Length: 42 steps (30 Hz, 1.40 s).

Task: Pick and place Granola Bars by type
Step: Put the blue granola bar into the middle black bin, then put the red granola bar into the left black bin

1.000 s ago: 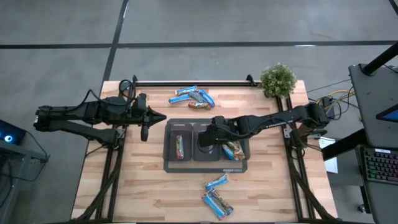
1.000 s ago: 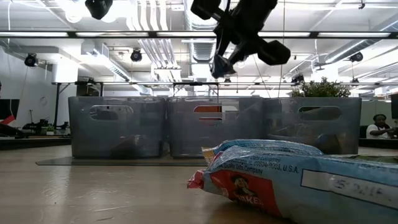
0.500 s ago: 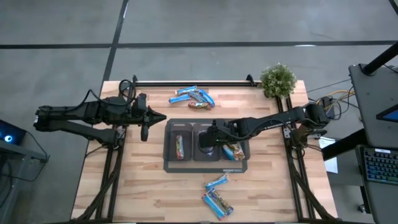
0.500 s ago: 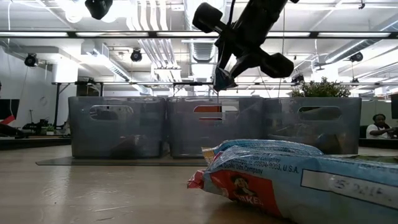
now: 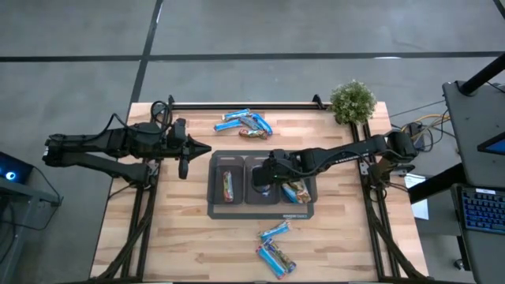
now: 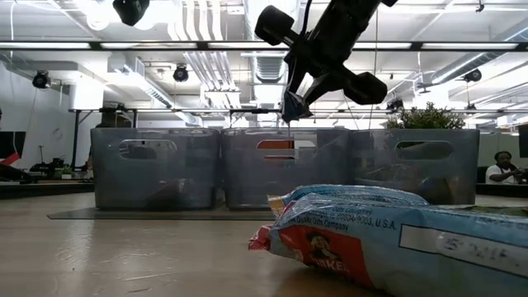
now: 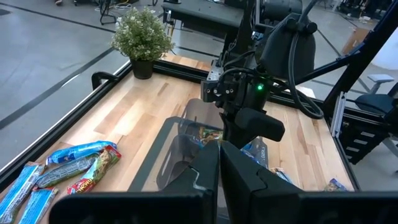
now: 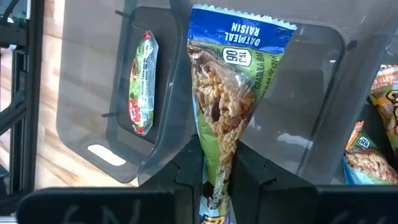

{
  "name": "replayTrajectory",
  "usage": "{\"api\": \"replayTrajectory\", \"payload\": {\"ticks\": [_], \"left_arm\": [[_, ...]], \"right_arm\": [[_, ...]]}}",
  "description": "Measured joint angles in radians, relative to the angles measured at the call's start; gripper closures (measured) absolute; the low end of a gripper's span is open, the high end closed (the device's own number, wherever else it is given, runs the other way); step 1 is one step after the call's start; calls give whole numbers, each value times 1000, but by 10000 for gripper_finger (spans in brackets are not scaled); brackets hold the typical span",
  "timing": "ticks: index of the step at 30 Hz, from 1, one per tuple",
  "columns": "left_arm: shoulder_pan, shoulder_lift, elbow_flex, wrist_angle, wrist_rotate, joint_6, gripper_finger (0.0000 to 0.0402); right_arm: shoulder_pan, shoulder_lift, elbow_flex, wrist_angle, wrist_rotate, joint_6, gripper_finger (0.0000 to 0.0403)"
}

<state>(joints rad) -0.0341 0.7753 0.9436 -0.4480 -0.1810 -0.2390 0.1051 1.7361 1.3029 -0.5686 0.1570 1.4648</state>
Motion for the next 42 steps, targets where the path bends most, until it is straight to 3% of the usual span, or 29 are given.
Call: {"api": "replayTrajectory", "payload": {"ticks": [13, 21, 29, 39, 42], "left_arm": [[0, 0, 0, -2, 0, 0, 401], [0, 0, 0, -5, 0, 0, 401], [0, 0, 0, -4, 0, 0, 401], [0, 0, 0, -3, 0, 0, 401], [0, 0, 0, -2, 0, 0, 401]], "right_arm": [[-1, 0, -3, -2, 1, -3, 266], [-1, 0, -3, -2, 2, -10, 246], [-1, 0, -3, -1, 3, -35, 275], [13, 0, -3, 27, 2, -78, 378], [25, 0, -3, 68, 0, -100, 392]]}}
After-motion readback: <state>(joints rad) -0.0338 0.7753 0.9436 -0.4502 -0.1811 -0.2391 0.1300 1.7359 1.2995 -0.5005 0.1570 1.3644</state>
